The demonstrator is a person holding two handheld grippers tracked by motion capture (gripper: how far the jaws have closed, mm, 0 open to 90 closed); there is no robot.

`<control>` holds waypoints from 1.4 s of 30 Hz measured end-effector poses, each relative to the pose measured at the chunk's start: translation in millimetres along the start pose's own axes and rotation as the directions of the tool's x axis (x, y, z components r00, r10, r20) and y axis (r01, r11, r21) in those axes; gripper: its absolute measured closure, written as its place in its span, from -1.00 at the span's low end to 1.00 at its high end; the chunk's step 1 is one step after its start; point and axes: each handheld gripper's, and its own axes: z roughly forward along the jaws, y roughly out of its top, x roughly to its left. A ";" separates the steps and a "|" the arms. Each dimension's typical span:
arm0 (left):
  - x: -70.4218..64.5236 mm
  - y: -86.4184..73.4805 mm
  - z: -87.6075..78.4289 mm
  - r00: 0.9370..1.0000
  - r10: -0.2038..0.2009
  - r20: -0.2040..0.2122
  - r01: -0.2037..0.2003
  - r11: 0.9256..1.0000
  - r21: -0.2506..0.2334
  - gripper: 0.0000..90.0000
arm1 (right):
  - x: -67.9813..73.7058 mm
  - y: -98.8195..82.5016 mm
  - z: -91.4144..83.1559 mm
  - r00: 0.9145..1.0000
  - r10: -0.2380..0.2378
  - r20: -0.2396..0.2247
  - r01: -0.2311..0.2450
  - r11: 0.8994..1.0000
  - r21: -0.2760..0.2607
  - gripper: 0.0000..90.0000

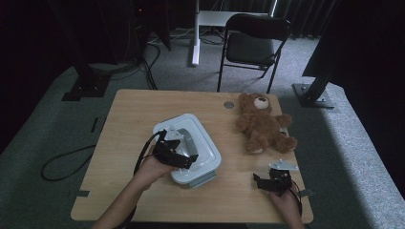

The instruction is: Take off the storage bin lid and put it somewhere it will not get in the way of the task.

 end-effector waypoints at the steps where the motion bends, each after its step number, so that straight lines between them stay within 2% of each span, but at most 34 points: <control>1: -0.9 0.0 3.7 1.000 0.003 -0.002 -0.003 1.000 0.004 -0.83 | 0.0 0.0 0.0 1.000 0.000 0.000 0.000 1.000 0.000 -0.70; 3: -1.3 0.2 5.5 1.000 -0.002 -0.001 0.002 1.000 0.000 -0.82 | 0.0 0.0 0.0 1.000 0.001 0.001 -0.001 1.000 0.000 -0.70; 4: -1.3 0.2 5.5 1.000 -0.002 -0.001 0.002 1.000 0.000 -0.73 | 0.0 0.0 0.0 1.000 0.001 0.001 -0.001 1.000 0.000 -0.70; 7: -1.4 0.2 6.7 1.000 -0.013 -0.013 0.013 1.000 -0.020 -0.65 | 0.0 0.0 0.1 1.000 0.001 0.001 -0.001 1.000 -0.001 -0.70; 9: -0.2 -0.1 6.4 1.000 -0.012 -0.006 0.012 0.999 -0.036 -0.44 | 0.0 -0.1 0.1 1.000 0.001 0.001 -0.001 1.000 -0.001 -0.70; 13: 0.0 0.0 9.0 1.000 -0.019 0.007 0.019 0.999 -0.042 -0.37 | 0.0 0.0 0.1 1.000 0.001 0.001 -0.001 1.000 -0.001 -0.70; 16: -1.6 1.4 10.9 0.999 -0.027 0.031 0.029 0.998 -0.053 -0.15 | 0.0 -0.1 0.0 1.000 0.001 0.002 -0.001 1.000 -0.002 -0.69; 20: -3.8 1.1 13.7 0.998 -0.013 0.063 0.016 0.999 -0.047 0.02 | -0.2 -0.1 -0.1 1.000 0.002 0.004 -0.002 1.000 -0.003 -0.68; 23: -3.8 1.1 13.7 0.998 -0.017 0.062 0.020 0.999 -0.048 0.06 | -0.2 -0.1 -0.1 1.000 0.003 0.004 -0.003 1.000 -0.003 -0.68; 24: -3.2 0.6 13.6 0.999 -0.024 0.048 0.026 0.998 -0.053 0.06 | -0.2 -0.1 -0.1 1.000 0.002 0.004 -0.002 1.000 -0.003 -0.68; 25: -2.3 0.2 13.3 0.998 -0.035 0.046 0.037 0.998 -0.057 0.19 | -0.2 -0.1 -0.1 1.000 0.003 0.004 -0.003 1.000 -0.003 -0.68; 26: -1.4 -0.3 13.2 0.998 -0.042 0.054 0.045 0.997 -0.059 0.23 | -0.2 -0.1 -0.1 1.000 0.003 0.004 -0.003 1.000 -0.003 -0.68; 33: -1.7 -1.3 11.8 0.995 -0.073 0.073 0.077 0.995 -0.058 0.32 | -0.4 -0.2 -0.2 1.000 0.004 0.006 -0.004 1.000 -0.004 -0.67; 42: -0.4 0.6 7.0 0.994 -0.062 0.090 0.068 0.996 -0.063 0.38 | -0.4 -0.2 -0.2 1.000 0.003 0.006 -0.003 1.000 -0.004 -0.67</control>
